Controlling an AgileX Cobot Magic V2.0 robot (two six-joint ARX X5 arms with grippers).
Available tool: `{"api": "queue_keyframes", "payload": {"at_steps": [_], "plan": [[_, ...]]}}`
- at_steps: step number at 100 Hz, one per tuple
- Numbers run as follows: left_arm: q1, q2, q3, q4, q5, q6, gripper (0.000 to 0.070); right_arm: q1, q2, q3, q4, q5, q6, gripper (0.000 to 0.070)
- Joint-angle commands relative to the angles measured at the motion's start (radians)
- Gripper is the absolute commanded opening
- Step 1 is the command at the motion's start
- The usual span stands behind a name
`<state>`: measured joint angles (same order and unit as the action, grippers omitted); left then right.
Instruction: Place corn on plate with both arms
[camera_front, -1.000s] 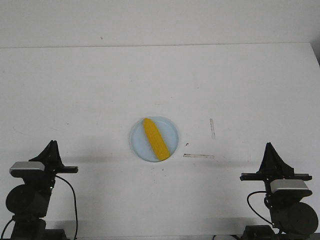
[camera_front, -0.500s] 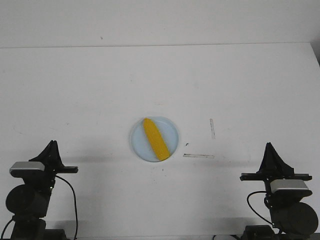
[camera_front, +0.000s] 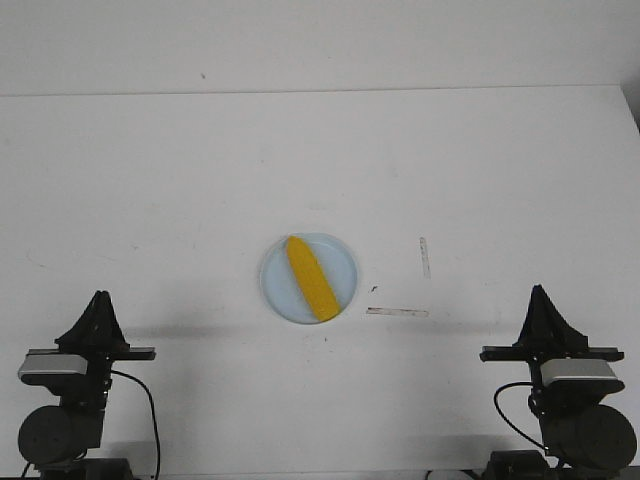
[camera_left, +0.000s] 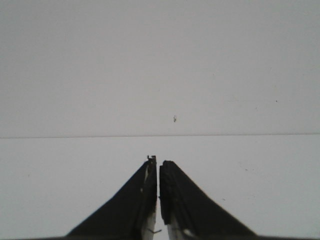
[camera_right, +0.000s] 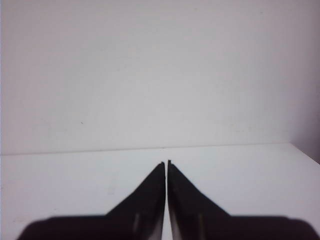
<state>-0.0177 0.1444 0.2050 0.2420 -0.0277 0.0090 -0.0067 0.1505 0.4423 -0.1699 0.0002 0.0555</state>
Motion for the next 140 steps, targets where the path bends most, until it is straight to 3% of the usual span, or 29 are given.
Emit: {"api": "queue_keyframes", "payload": {"at_steps": [1,31,48,140], "plan": [[0.001,-0.036,-0.033,0.010,0.000,0.005,0.0001,0.001,-0.001,-0.001,0.012,0.000,-0.008,0.0007],[0.001,-0.141,-0.193,0.007,0.000,0.005,0.0001,0.001,-0.001,-0.001,0.012,0.000,-0.008,0.0007],[0.000,-0.141,-0.192,-0.069,0.002,0.005,0.0001,0.001,-0.001,-0.001,0.012,0.000,-0.008,0.0007],[0.000,-0.141,-0.192,-0.064,0.002,0.005,0.0001,0.001,-0.001,-0.001,0.012,0.000,-0.008,0.0007]]}}
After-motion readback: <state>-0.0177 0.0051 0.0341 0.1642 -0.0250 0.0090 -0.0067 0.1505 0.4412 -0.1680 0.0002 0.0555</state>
